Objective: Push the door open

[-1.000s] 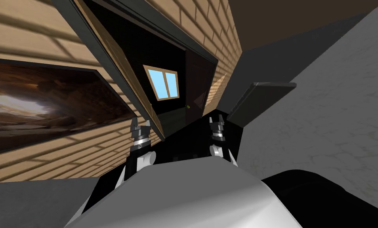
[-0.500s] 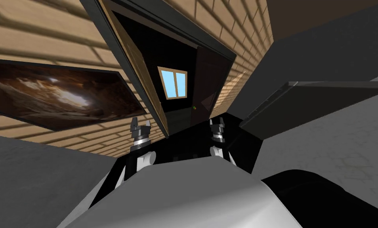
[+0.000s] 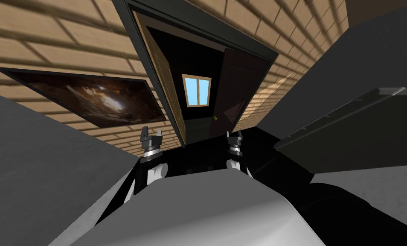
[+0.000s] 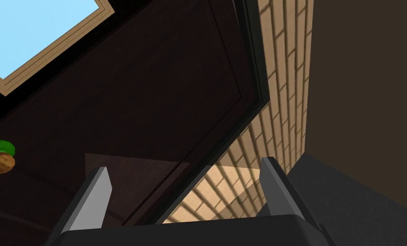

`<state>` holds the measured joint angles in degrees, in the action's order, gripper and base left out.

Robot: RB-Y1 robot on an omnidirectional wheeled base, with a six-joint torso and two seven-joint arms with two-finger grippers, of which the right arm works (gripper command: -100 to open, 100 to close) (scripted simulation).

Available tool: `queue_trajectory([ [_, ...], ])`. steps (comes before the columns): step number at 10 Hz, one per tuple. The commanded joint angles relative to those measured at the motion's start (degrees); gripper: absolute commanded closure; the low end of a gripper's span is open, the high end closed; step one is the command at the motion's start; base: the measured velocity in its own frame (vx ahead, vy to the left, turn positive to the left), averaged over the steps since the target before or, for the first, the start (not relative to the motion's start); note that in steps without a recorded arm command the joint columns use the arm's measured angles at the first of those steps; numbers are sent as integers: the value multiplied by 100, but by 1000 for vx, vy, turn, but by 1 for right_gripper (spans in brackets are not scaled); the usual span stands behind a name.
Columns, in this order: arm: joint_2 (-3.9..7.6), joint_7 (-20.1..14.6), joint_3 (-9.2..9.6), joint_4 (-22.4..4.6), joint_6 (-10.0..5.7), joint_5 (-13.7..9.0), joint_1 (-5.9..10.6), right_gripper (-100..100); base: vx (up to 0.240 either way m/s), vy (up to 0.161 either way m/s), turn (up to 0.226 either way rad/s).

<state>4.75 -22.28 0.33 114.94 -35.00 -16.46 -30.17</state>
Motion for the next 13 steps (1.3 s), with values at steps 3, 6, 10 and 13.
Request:
queue_trajectory([
  [3, 41, -285, -41, -282, -200, -319, -85, -100, 44, -86, 205],
  [6, 80, -624, -103, -667, -425, -726, -140, -100, 50, -107, 347],
  [10, 121, -1053, -182, -1154, -710, -1241, -210, -100, 39, -122, 283],
  [13, 146, -1345, -236, -1485, -904, -1592, -258, -100, 23, -109, 332],
])
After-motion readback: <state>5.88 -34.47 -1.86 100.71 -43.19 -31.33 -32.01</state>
